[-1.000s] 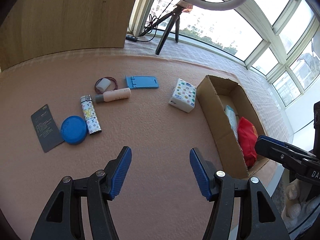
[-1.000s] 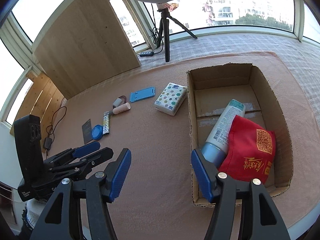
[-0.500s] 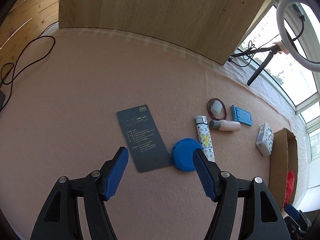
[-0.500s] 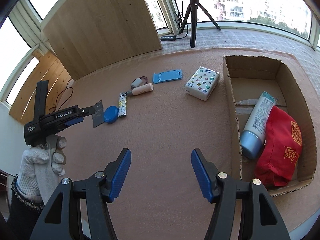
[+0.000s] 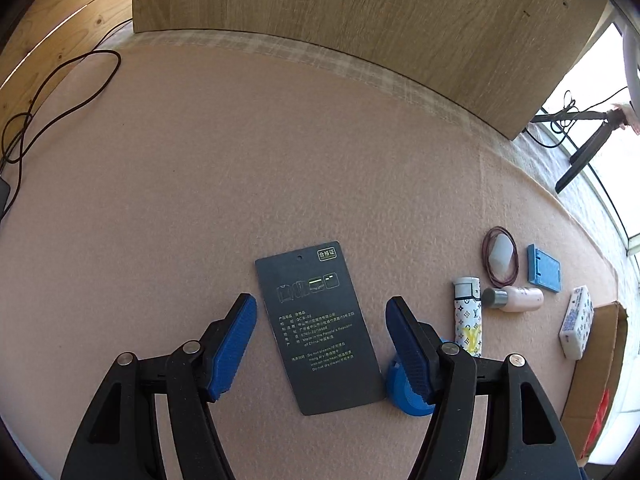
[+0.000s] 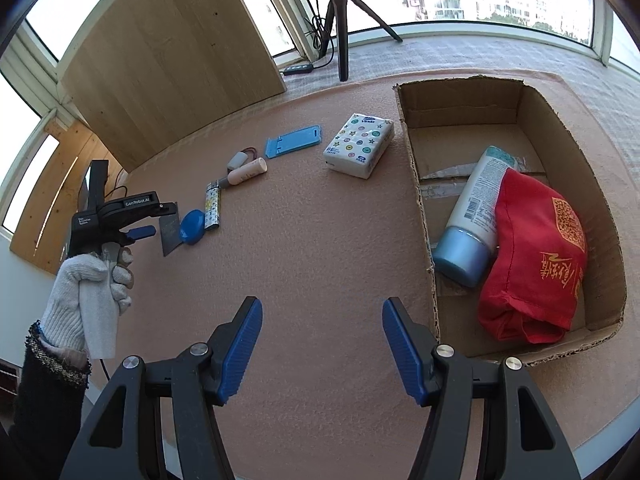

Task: Organize objects
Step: 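Move the left tool to the dark grey card and position fingers around it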

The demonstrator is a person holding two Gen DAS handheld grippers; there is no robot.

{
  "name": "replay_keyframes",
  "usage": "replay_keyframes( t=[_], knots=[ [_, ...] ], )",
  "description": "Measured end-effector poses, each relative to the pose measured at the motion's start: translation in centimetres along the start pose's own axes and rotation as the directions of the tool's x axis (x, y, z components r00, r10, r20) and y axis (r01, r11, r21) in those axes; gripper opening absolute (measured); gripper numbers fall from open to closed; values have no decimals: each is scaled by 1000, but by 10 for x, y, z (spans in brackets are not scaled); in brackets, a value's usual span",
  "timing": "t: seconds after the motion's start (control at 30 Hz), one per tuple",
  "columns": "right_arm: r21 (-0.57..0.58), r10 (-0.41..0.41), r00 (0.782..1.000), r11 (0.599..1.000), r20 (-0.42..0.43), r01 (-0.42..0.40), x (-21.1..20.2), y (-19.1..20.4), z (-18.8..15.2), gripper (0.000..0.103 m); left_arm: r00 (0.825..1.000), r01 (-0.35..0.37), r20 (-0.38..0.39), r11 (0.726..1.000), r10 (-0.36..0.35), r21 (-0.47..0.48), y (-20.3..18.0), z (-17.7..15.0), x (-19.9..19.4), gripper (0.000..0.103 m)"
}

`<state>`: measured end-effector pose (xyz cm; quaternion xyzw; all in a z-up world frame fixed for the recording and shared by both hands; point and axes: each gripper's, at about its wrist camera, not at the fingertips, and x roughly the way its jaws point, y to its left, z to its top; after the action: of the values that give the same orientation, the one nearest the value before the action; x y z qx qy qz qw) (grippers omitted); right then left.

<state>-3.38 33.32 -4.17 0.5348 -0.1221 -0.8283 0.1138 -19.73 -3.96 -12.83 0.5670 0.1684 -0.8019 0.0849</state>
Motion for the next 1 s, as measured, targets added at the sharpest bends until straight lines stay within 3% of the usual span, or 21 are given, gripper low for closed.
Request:
replay_keyframes(
  t=[0.23,0.37,0.77,0.83,0.9,1.0],
  knots=[
    [32,-1,1000,1000,-3,1,-1,-11,-2,59,998,-57,18,997,56,49,-11,-2,4,70],
    [36,4,1000,999,-1,-4,-1,-11,-2,59,994,-106,47,989,101,107,-14,-8,4,60],
    [39,18,1000,999,-5,-18,2,-7,-1,59,995,-85,61,982,76,171,4,-34,-8,59],
    [39,18,1000,999,-5,-18,2,-7,-2,59,996,-68,62,983,59,170,10,-41,-13,52],
    [41,20,1000,999,-4,-20,2,-7,-2,59,998,-35,49,989,29,141,20,-46,-19,33],
    [43,19,1000,999,-2,-19,2,-8,-2,59,999,-2,37,994,-2,110,35,-54,-24,26]
  ],
)
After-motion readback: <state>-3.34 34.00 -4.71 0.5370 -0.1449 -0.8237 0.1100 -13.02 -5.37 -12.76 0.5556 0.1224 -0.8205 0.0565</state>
